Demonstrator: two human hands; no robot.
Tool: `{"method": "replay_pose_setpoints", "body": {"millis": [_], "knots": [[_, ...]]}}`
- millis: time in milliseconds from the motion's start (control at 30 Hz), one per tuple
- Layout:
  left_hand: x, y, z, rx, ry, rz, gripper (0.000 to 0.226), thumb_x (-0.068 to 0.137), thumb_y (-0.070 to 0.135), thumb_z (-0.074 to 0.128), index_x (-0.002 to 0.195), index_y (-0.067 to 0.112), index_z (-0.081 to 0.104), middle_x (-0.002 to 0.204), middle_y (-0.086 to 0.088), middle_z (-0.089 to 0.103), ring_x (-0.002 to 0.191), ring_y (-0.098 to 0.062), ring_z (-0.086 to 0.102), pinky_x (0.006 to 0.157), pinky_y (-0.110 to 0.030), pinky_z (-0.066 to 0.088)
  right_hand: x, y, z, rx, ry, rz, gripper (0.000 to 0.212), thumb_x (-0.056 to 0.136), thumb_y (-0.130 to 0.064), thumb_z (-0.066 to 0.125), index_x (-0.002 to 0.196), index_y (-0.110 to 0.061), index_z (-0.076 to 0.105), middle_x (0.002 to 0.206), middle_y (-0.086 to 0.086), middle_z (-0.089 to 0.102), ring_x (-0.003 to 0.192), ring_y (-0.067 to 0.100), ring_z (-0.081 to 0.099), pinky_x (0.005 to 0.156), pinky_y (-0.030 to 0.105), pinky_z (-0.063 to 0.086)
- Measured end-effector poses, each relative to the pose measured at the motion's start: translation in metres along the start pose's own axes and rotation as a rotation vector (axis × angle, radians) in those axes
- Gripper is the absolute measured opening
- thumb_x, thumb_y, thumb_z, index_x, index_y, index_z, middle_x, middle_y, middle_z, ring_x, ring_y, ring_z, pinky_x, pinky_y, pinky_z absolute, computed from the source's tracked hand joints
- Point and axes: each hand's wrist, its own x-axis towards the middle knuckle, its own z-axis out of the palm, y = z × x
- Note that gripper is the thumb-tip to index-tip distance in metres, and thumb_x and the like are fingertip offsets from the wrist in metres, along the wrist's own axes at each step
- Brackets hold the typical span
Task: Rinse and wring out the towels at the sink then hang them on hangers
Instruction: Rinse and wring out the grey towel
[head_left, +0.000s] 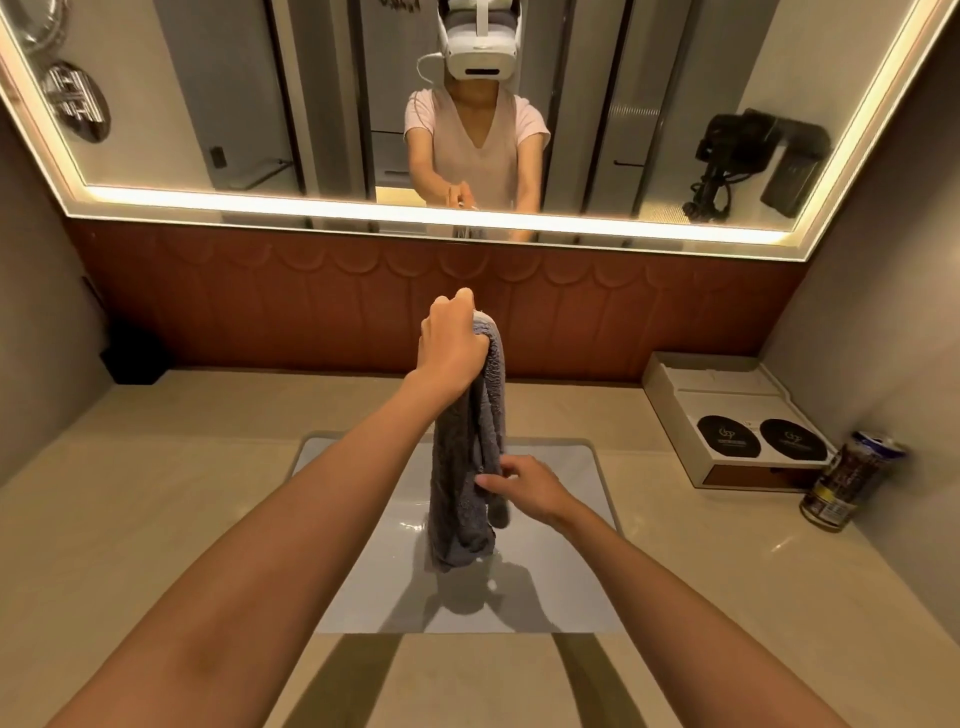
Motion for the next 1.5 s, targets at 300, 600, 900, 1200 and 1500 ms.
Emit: {"method": "replay_pose_setpoints", "body": {"millis": [300,600,900,1200,1500], "knots": [[-0.003,-0.01,0.003,0.018,0.021,-0.021,0.014,0.087,0.002,0.049,0.101,0.002,0.049,0.104,-0.018,0.052,0.094,-0.034,0.051,0.069,-0.031,0.031,0.003,0.01,-0.012,-0.116,-0.193,0.471,0.082,0.085,-0.073,0.026,0.125,-0.004,0.047,0.118,0.016,0.054,0.086,0.025,0.057,0.067,0.032,0.051],[0.006,-0.011,-0.011,-0.008,0.023,0.002,0.014,0.083,0.0,0.052,0.084,0.011,0.043,0.092,-0.012,0.049,0.09,-0.032,0.052,0.067,-0.031,0.031,0.006,0.022,-0.013,0.022,-0.109,0.251,0.107,0.076,-0.03,0.076,0.15,-0.01,0.0,0.157,0.011,0.007,0.143,0.028,0.017,0.113,0.04,0.027],[0.009,0.015,-0.023,-0.271,0.077,-0.082,0.017,0.078,0.006,0.06,0.093,0.004,0.068,0.095,-0.011,0.068,0.094,-0.024,0.061,0.07,-0.027,0.043,0.029,-0.021,0.026,0.522,0.176,-0.058,0.118,0.054,-0.018,0.09,0.145,-0.022,0.015,0.14,-0.002,0.04,0.127,0.017,0.042,0.103,0.035,0.039],[0.011,-0.021,-0.047,-0.476,0.132,-0.376,0.015,0.075,0.006,0.063,0.088,0.009,0.071,0.08,-0.003,0.061,0.08,-0.014,0.055,0.065,-0.025,0.043,0.03,-0.015,0.026,0.439,0.077,0.159,0.04,0.07,-0.003,0.07,0.109,-0.009,0.063,0.111,0.014,0.066,0.096,0.027,0.062,0.087,0.033,0.05],[0.02,-0.081,-0.049,-0.597,0.261,-0.549,0.015,0.078,0.005,0.057,0.088,0.009,0.067,0.088,-0.006,0.061,0.083,-0.019,0.056,0.066,-0.026,0.044,0.028,-0.035,0.002,0.553,-0.099,0.112,0.057,0.057,-0.015,0.06,0.114,-0.008,0.057,0.097,0.008,0.066,0.085,0.022,0.063,0.074,0.029,0.053]]}}
